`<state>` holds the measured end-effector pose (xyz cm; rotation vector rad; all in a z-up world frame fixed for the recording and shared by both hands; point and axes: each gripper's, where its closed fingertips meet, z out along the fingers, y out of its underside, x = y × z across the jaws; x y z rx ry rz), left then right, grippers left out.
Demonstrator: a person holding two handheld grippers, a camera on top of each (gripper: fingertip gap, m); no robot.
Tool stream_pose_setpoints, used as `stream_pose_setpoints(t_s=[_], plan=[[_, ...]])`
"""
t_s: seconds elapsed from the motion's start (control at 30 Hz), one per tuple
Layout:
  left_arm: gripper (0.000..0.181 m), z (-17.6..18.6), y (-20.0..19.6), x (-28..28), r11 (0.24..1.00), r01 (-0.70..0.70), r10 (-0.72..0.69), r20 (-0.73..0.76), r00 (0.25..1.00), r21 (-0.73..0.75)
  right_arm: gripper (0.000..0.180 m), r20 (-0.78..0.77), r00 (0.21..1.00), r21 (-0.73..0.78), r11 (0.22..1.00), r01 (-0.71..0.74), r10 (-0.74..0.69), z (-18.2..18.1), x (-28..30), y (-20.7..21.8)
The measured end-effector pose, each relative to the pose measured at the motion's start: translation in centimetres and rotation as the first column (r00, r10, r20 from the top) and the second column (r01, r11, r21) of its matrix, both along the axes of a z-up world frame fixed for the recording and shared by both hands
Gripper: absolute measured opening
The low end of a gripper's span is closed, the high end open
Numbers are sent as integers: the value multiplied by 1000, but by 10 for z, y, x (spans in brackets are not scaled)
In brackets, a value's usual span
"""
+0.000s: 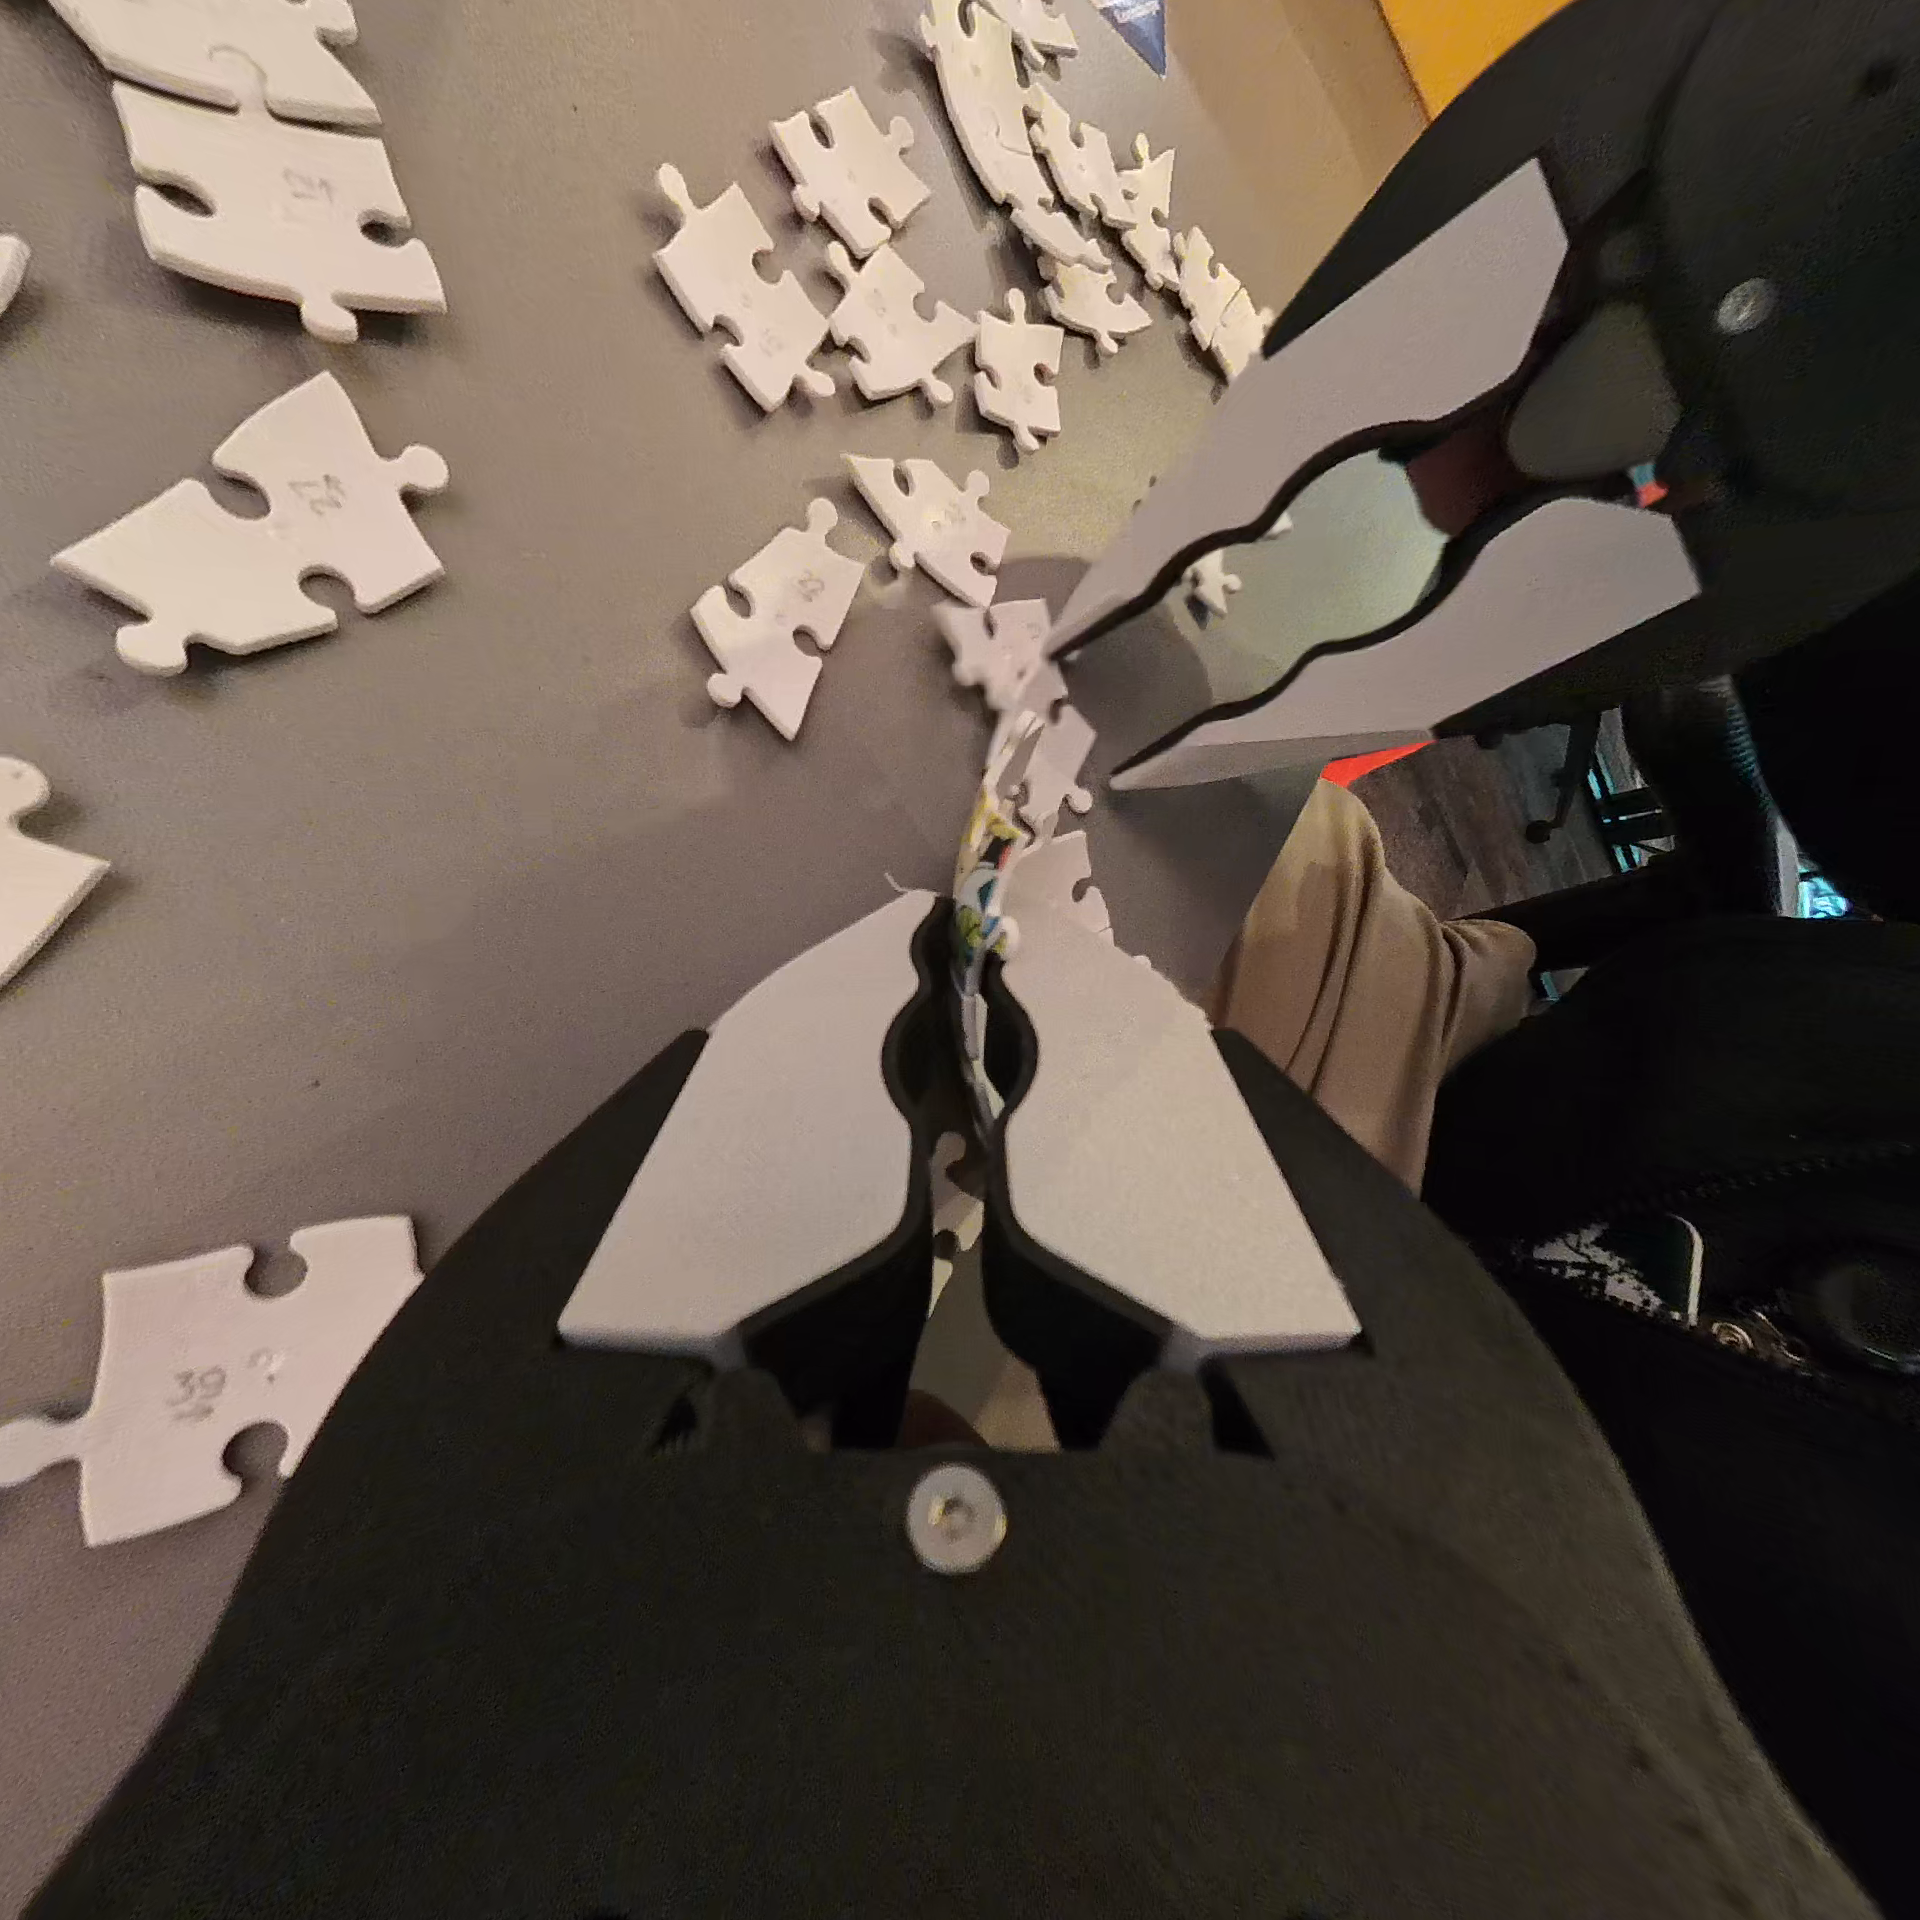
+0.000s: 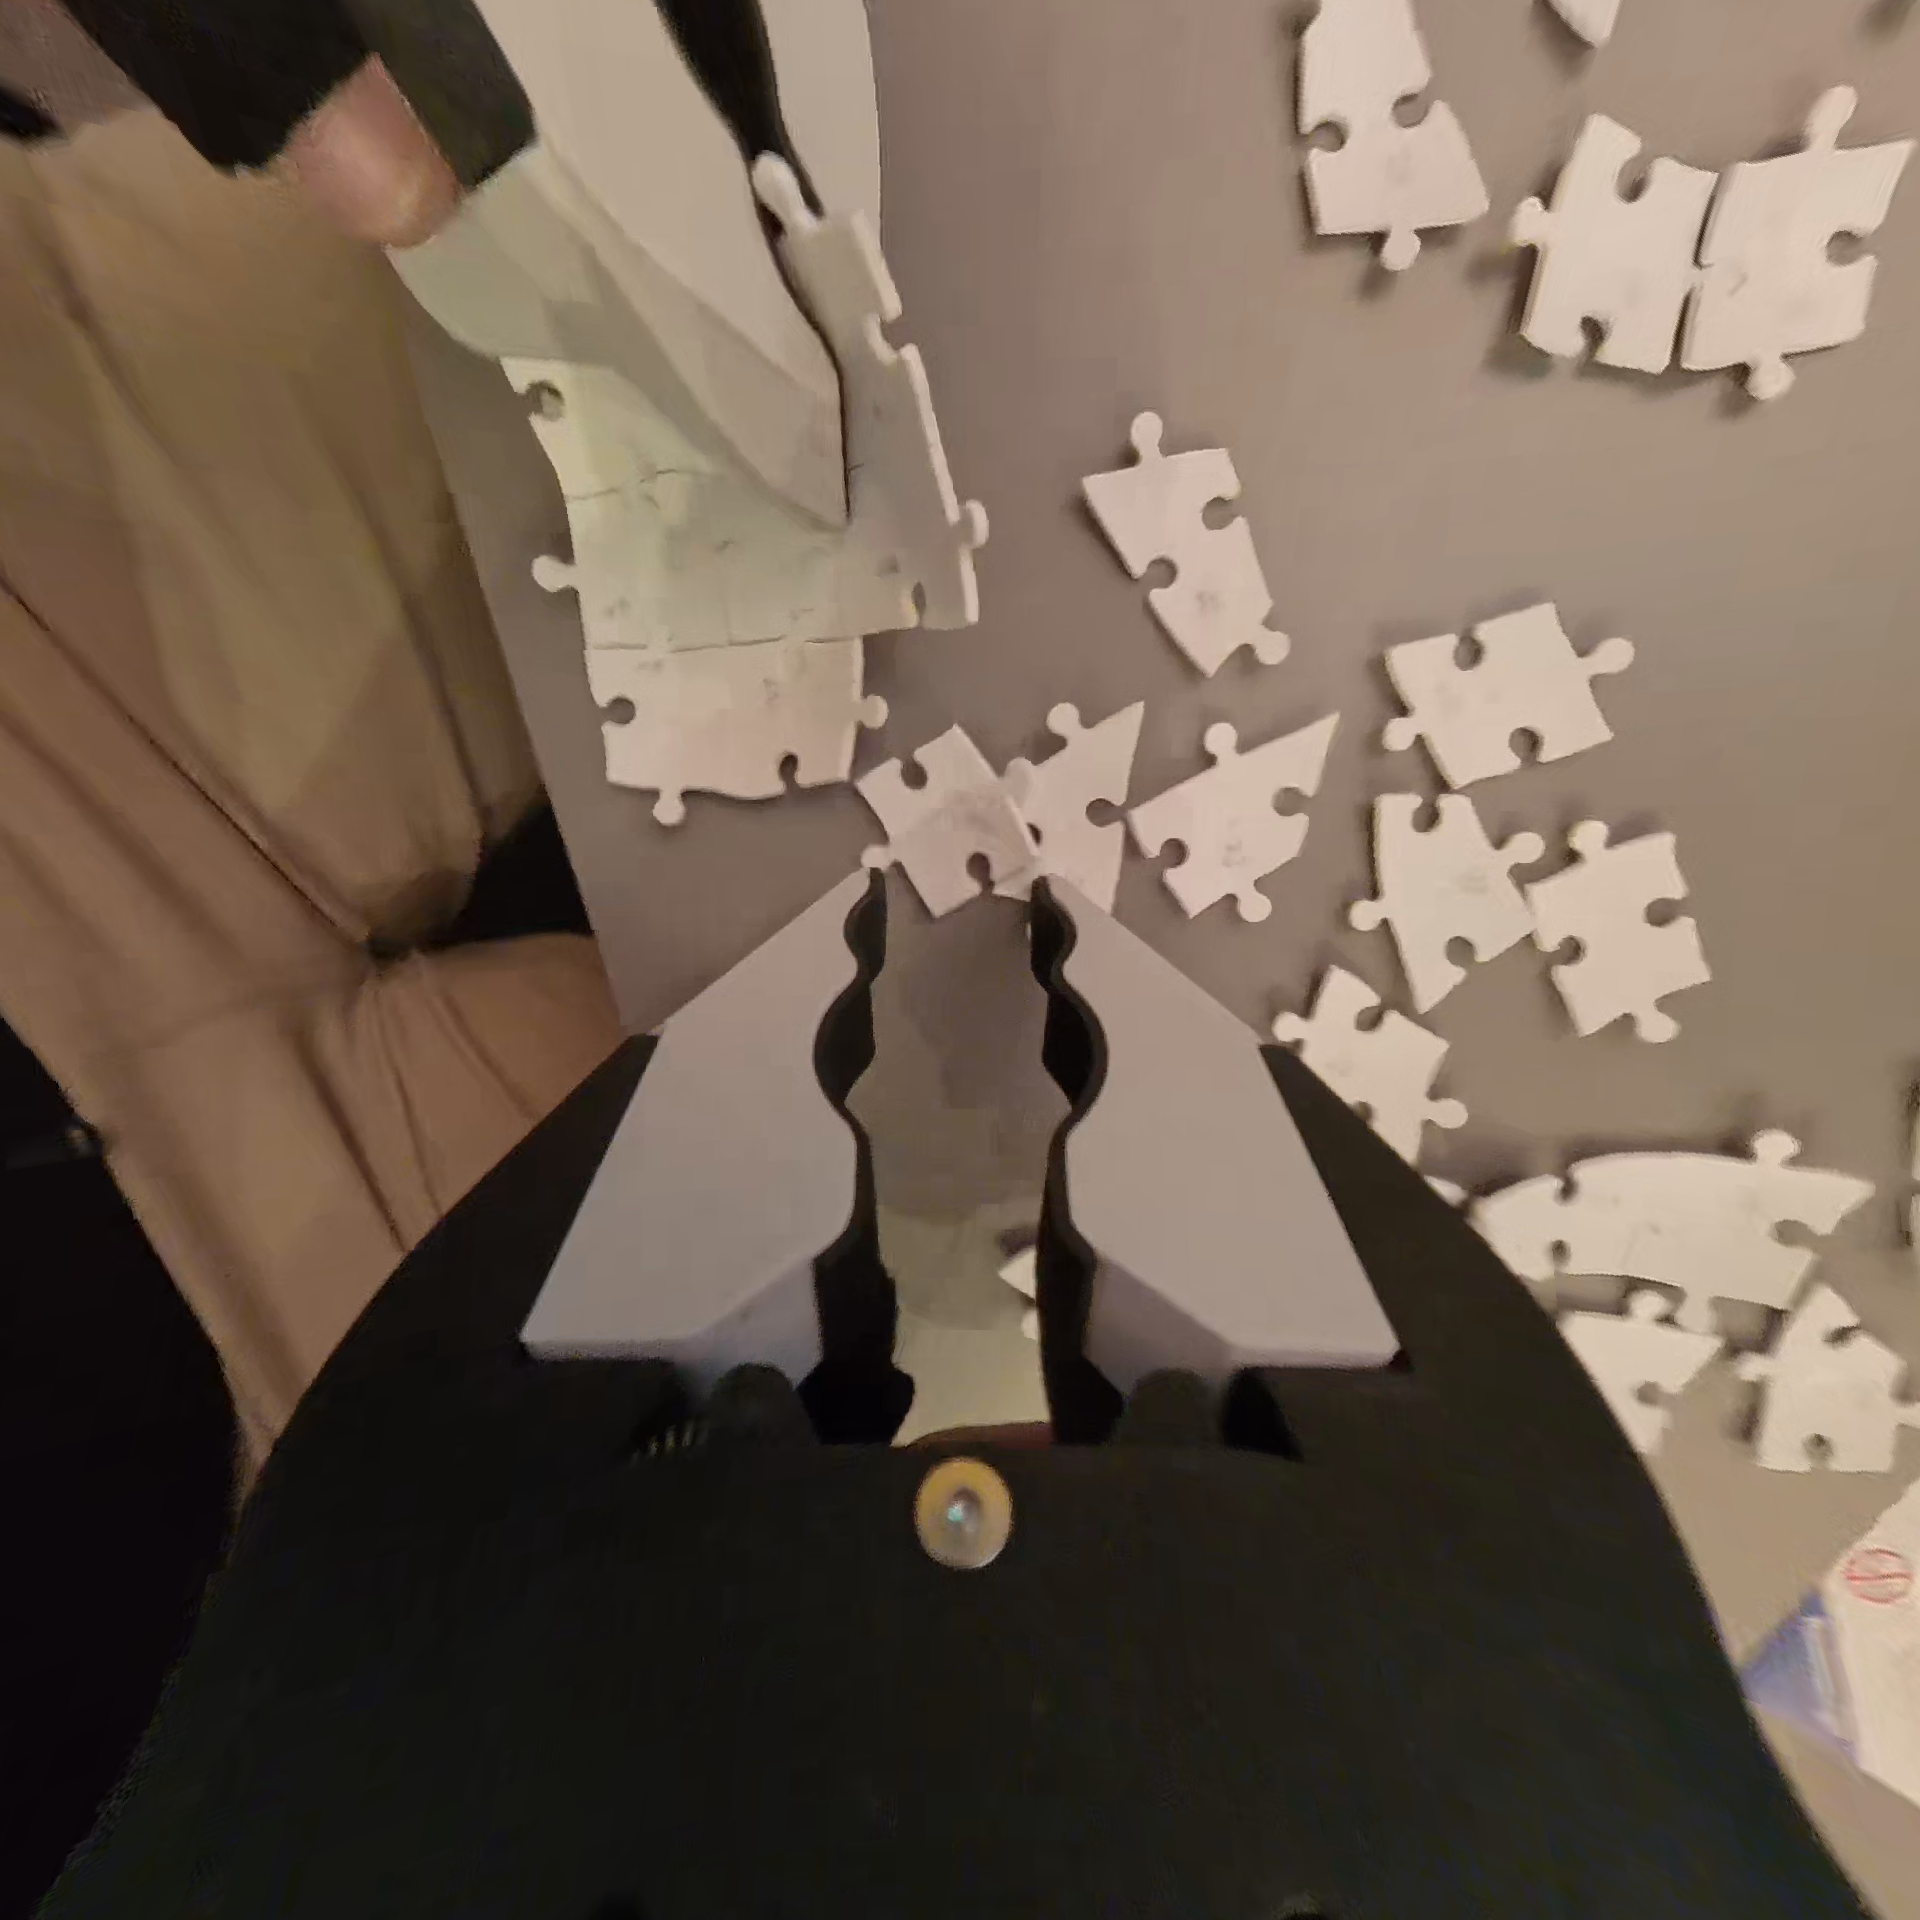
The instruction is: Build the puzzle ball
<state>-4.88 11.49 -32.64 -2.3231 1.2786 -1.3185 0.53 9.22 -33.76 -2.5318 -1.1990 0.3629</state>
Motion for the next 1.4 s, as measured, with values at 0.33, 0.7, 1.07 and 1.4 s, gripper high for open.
stream_pose_setpoints(t_s=[0.33,0.7,1.07,1.4], plan=[[3,1,0,-2,1000,3,-2,-11,1000,18,0,-31,997,81,994,78,-75,-1,-2,8],[3,1,3,-7,1000,-3,3,-13,1000,15,24,-40,998,53,997,57,-54,0,-7,-1],[4,0,4,-10,1000,-7,8,-20,1000,19,19,-68,998,19,1000,-12,13,3,-18,-4],[4,0,8,-17,1000,-24,24,-17,1000,14,24,-85,991,74,993,-97,103,8,-21,-8]])
